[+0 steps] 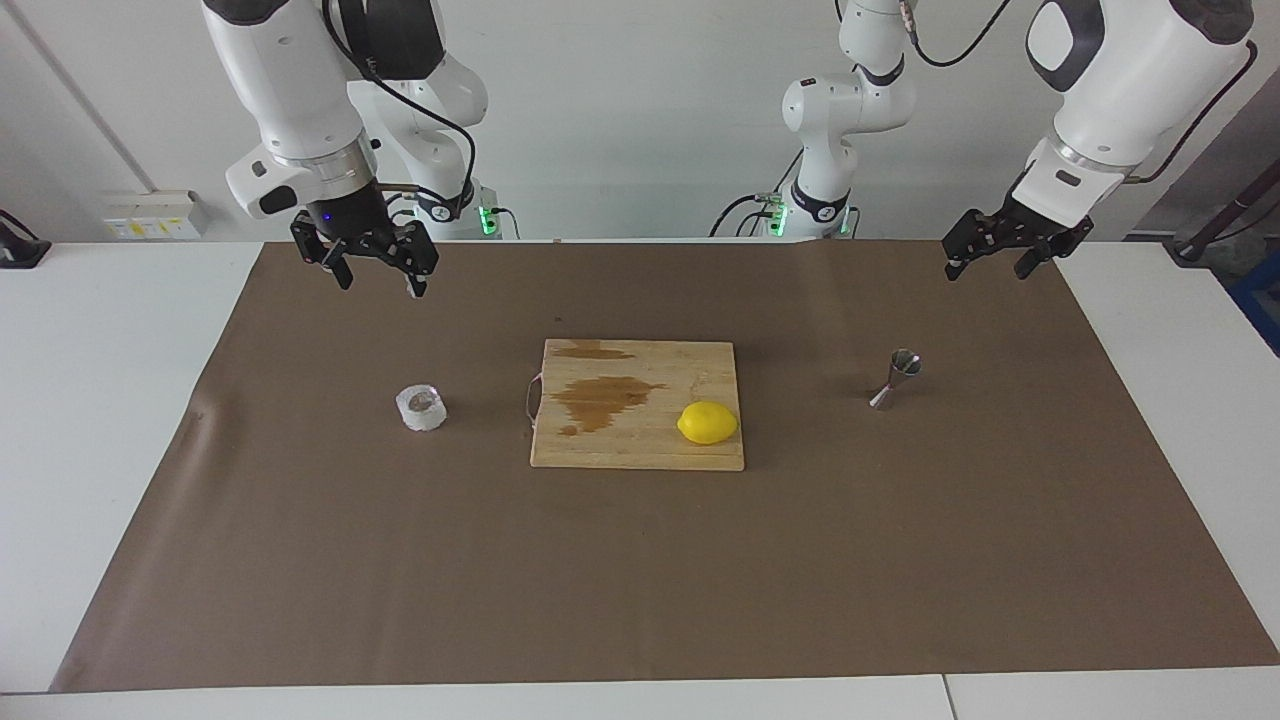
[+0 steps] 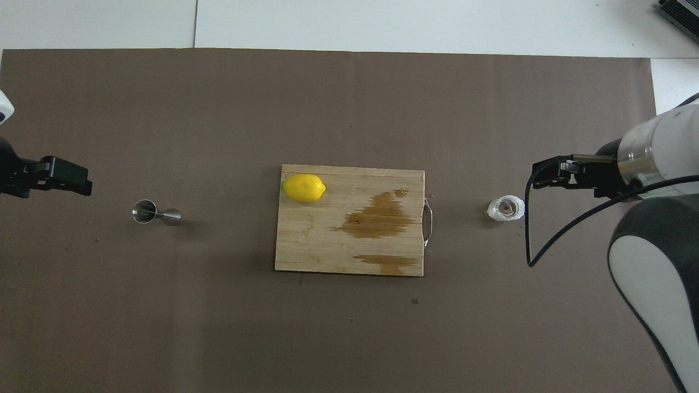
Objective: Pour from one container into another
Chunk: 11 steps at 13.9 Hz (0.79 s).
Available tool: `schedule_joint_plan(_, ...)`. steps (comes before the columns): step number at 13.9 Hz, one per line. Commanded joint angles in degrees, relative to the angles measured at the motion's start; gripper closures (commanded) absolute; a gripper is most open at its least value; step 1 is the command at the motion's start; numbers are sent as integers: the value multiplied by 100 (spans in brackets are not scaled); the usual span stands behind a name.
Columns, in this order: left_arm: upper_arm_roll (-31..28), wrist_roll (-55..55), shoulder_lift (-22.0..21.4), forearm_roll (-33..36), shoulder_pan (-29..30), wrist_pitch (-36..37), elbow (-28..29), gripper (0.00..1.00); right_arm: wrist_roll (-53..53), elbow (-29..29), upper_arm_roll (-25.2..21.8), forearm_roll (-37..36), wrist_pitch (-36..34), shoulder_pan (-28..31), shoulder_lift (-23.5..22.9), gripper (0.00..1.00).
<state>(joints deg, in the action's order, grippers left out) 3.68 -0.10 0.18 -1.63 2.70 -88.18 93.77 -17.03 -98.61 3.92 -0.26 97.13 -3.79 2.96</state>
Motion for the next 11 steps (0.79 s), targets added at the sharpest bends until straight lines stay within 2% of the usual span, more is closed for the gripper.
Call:
schedule_joint_plan(1, 19, -147, 305, -354, 309, -50, 185, 0, 148, 26, 21, 185, -80, 98, 38, 0)
schedule_joint_plan(4, 19, -674, 517, -872, 591, 152, 422, 0, 147, 26, 30, 185, -80, 98, 38, 0)
schedule_joint_plan(7, 19, -780, 527, -1023, 697, 205, 704, 0, 147, 26, 30, 185, -72, 98, 38, 0)
schedule_joint_plan(11, 1, -816, 553, -1120, 706, 565, 704, 0, 156, 26, 21, 185, -72, 98, 38, 0)
